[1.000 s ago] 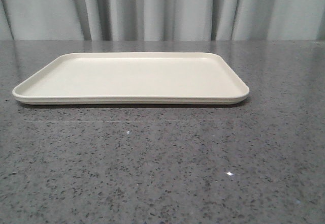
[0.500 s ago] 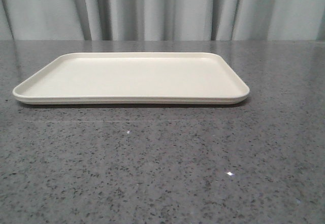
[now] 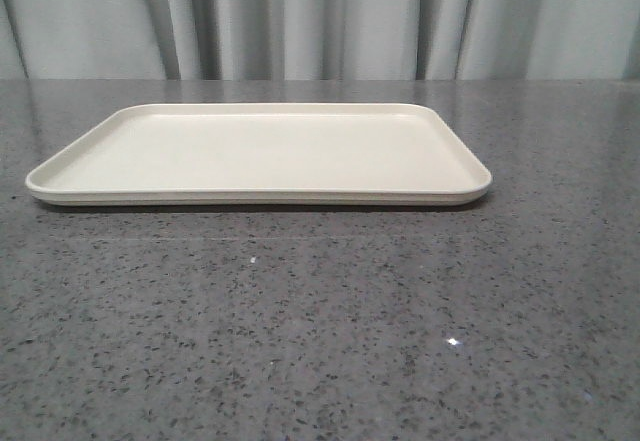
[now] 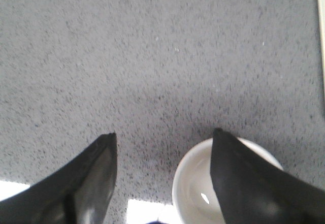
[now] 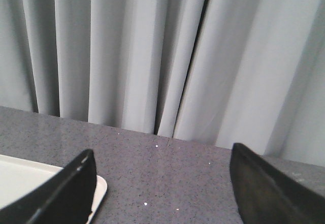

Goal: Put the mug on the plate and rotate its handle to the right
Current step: 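Lower the left gripper onto the white mug and grasp its rim, then lift the white mug with the left gripper and carry it over the tray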

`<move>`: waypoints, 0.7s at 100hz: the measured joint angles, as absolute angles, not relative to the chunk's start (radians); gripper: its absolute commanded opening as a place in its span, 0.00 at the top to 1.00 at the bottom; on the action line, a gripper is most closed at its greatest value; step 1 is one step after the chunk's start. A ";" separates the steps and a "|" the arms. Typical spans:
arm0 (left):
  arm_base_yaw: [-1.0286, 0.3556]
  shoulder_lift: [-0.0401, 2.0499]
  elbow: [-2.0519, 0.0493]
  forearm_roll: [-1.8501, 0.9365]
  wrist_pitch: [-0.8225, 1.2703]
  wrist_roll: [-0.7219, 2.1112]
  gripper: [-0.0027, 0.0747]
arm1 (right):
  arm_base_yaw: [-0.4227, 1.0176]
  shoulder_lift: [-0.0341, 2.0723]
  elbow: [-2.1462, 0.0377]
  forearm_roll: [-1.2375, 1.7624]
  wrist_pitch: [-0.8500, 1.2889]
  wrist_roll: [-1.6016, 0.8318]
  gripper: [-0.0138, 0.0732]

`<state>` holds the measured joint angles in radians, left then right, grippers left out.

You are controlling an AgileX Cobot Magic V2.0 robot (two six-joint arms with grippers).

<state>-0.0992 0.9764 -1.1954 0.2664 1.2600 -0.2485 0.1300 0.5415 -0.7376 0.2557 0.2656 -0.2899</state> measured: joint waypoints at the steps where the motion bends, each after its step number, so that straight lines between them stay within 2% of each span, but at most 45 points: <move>1: -0.099 0.976 -1.192 0.267 1.260 -0.246 0.44 | 0.130 0.542 -0.738 0.256 0.266 -0.290 0.21; 70: -0.099 0.976 -0.940 0.241 1.187 -0.227 0.44 | 0.130 0.565 -0.738 0.256 0.288 -0.290 0.21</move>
<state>-0.0992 0.9764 -0.9399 0.2412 1.1871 -0.2273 0.1300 0.5646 -0.7376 0.2557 0.2878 -0.2899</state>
